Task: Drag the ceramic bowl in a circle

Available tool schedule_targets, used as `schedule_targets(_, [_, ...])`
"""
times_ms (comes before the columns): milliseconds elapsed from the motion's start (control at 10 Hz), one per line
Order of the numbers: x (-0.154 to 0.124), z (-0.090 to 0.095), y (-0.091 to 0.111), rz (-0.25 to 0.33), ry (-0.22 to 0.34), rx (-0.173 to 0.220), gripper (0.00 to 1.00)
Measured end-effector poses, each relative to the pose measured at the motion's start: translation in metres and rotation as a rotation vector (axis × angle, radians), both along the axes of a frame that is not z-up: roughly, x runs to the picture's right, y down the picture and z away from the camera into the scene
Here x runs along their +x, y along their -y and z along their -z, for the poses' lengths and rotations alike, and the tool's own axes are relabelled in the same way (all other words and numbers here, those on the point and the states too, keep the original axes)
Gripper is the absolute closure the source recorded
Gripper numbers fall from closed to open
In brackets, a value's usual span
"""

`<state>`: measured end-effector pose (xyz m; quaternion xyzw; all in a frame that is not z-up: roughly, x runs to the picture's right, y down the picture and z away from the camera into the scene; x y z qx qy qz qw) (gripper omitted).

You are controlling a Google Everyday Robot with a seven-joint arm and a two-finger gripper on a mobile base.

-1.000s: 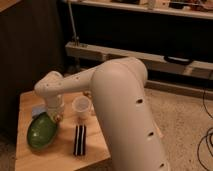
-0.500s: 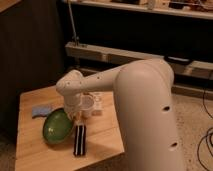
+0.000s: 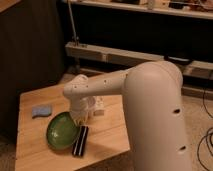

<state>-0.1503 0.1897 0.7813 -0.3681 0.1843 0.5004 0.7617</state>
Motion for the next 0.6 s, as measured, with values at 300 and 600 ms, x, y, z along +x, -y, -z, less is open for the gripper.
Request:
schedule_targets(300, [-0.025,0.027,-0.040,0.094,0.091,-0.041,1.00])
schedule_targets(600, [-0.030,0.030,-0.046,0.102,0.110,-0.046,1.00])
